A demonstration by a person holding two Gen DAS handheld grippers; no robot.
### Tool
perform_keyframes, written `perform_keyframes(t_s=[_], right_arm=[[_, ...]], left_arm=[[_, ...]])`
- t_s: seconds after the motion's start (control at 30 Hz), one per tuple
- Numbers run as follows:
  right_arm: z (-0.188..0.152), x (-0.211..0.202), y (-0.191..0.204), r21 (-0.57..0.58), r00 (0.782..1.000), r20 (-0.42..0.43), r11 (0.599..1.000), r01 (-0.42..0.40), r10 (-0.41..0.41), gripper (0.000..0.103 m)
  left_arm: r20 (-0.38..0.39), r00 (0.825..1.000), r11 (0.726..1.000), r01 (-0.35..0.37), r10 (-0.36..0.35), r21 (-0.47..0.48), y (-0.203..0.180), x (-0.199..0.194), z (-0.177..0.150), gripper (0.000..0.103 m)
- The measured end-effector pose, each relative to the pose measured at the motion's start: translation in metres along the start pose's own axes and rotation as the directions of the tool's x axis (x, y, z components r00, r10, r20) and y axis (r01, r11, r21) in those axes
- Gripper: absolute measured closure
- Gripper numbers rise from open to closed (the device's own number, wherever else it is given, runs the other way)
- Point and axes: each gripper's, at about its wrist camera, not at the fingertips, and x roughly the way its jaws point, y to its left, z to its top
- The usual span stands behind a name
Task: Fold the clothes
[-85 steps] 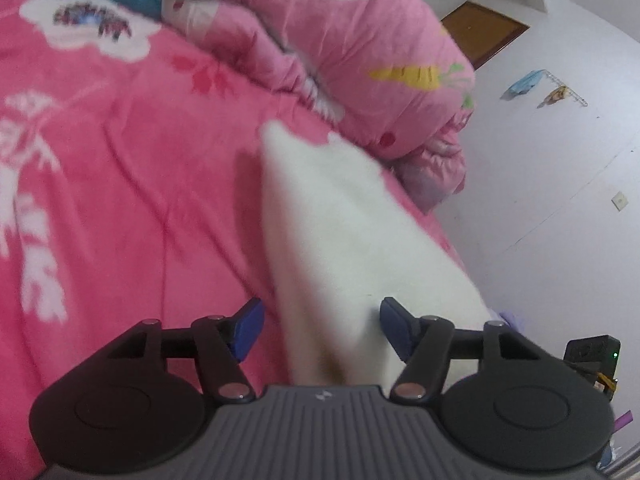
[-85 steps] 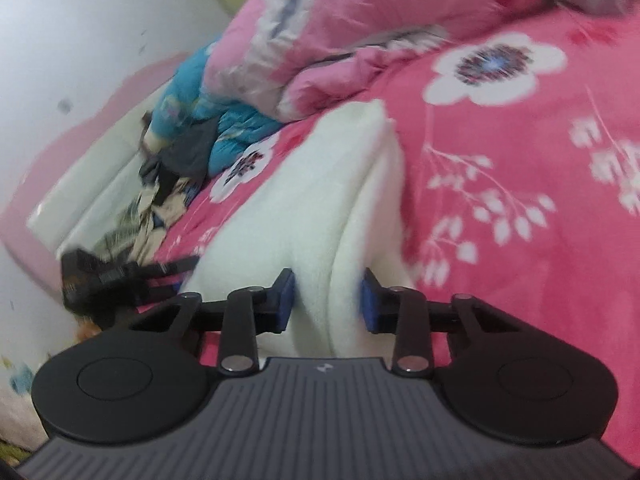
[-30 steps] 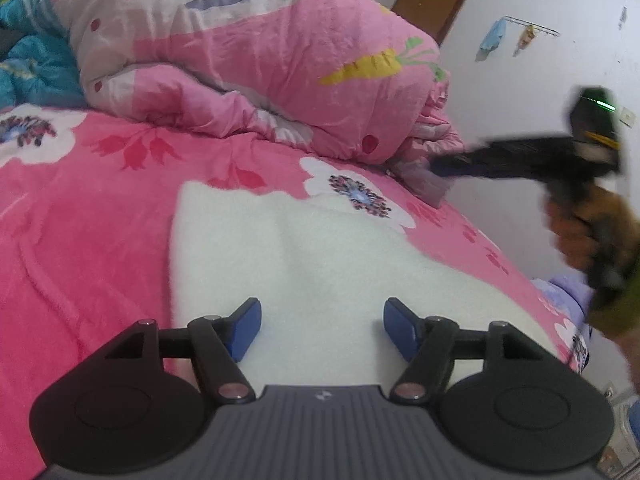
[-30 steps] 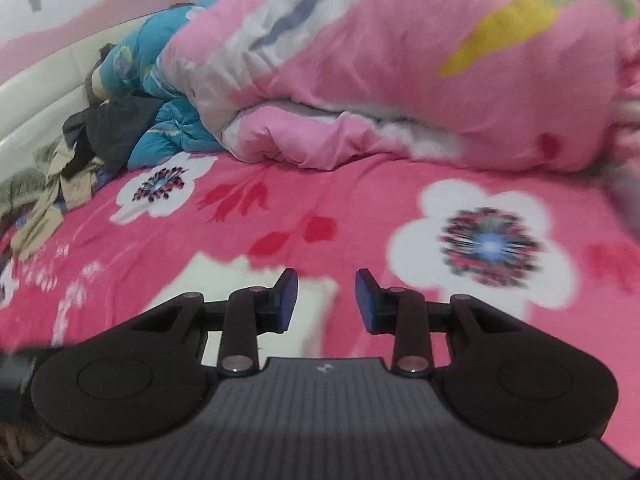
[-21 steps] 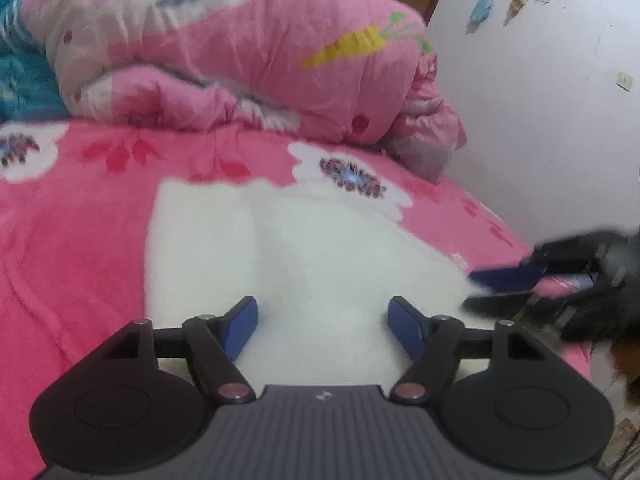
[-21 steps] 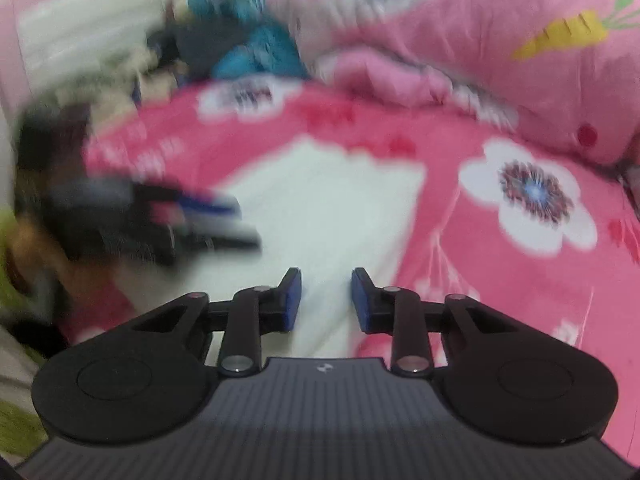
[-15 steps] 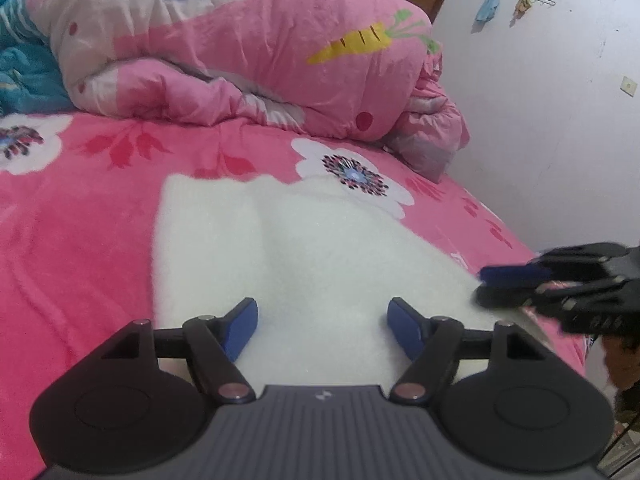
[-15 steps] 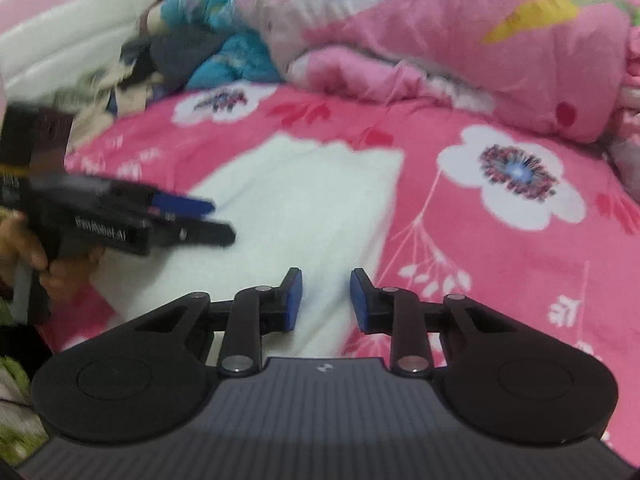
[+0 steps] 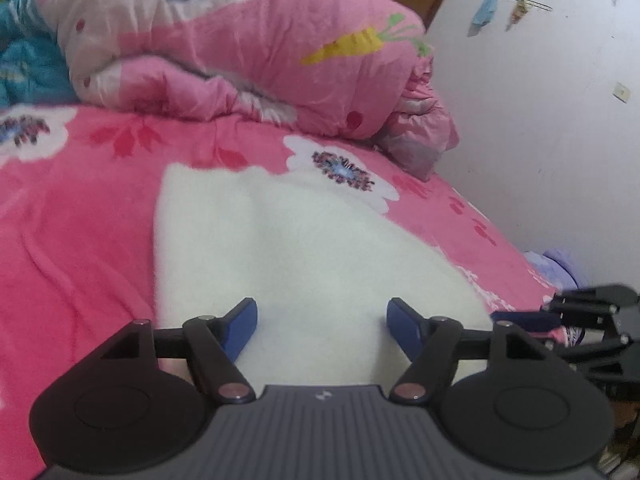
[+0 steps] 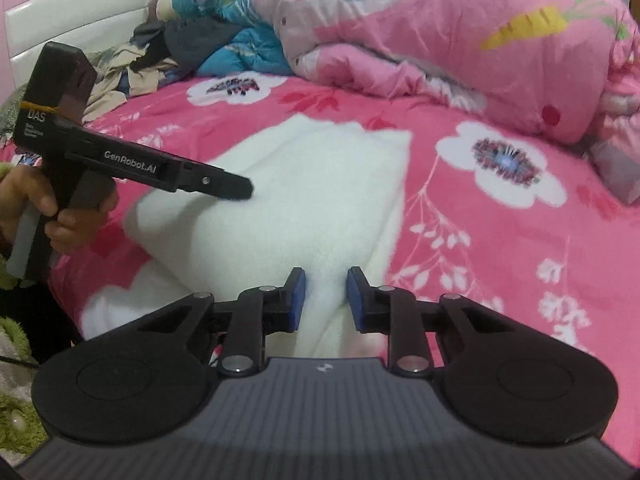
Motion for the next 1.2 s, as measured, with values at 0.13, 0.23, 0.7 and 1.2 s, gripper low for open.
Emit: perform_keyframes(t_s=[0.13, 0.23, 0.7, 1.2], right_arm=[[0.005, -0.025, 0.007, 0.014, 0.999, 0.042, 1.0, -0.005, 0.005, 0.082], [-0.006, -0.002, 0.01, 0.028, 0.999, -0.025, 0.999, 0.021, -0.02, 0.082], [0.008, 0.021, 0.008, 0.042, 0.997, -0.05, 0.997, 0.059, -0.056, 0.081], [0.056, 0.04, -0.009, 0.089, 0.999, -0.051, 0.996, 0.009, -0.005, 0.082]], left_arm=[[-0.049, 0.998, 0.999, -0.024, 0.025, 0.035, -0.003, -0.008, -0.013, 0.029], [-0.092, 0.995, 0.999, -0.04, 0.04, 0.01, 0.001, 0.001, -0.019, 0.024], [-0.192, 0.964, 0.983, -0.178, 0.183, 0.042, -0.02, 0.001, 0.005, 0.025], [-0.19, 0.941, 0.956, -0.259, 0.282, 0.136, -0.025, 0.028, 0.024, 0.012]])
